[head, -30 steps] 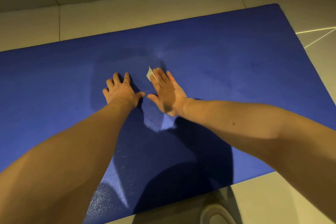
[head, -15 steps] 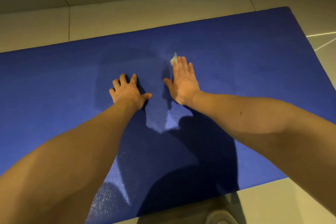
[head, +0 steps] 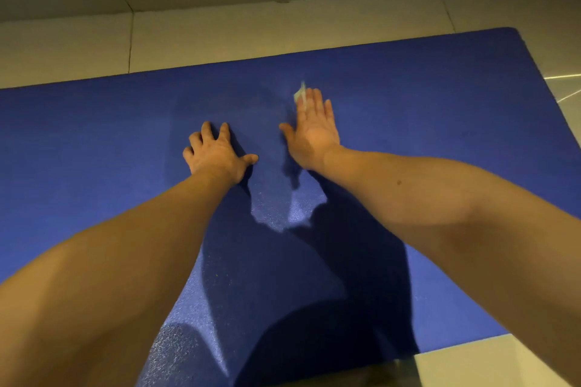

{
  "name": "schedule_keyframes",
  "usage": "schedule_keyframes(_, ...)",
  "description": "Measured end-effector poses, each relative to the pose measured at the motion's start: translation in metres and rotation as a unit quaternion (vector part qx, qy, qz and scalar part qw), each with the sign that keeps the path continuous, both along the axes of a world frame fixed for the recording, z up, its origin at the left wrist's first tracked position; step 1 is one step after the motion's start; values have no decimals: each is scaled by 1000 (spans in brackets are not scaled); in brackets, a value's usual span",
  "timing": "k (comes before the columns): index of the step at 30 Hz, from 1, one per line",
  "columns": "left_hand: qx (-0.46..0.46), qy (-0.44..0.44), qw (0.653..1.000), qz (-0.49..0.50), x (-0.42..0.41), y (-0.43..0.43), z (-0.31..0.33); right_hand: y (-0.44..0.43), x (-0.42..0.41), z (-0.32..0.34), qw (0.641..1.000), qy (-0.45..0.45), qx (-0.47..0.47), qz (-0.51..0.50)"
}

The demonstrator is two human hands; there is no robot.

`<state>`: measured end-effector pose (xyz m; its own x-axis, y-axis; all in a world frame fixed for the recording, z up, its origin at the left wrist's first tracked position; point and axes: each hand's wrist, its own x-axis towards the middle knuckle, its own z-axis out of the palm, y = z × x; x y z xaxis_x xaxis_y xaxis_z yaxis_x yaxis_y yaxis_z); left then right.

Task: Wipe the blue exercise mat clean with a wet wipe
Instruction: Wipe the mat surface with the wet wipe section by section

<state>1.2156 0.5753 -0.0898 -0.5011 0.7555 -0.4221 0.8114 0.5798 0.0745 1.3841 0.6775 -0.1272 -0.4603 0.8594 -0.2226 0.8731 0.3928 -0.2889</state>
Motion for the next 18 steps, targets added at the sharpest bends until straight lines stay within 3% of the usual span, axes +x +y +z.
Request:
schedule_keyframes(3,-8,1,1000,-1,-2,0,-3,-19,-18,-6,990,-5,30,141)
schedule_keyframes(6,-5,-1,1000,1,-1,-2,-4,0,-11,-2,979,-36,42,198)
schedule_keyframes(9,-7,-3,1000,0,-1,-2,-5,41,9,-1,990,-34,48,127)
schedule_keyframes(12,-12,2,1000,-3,-1,-2,-4,66,14,4,993,-111,25,5)
schedule_keyframes(14,-11,-2,1000,4,1,-1,-3,58,-4,4,995,-88,10,-39)
schedule_keyframes(18,-11,-4,1000,4,0,0,-4,14,-45,-1,994,14,22,110)
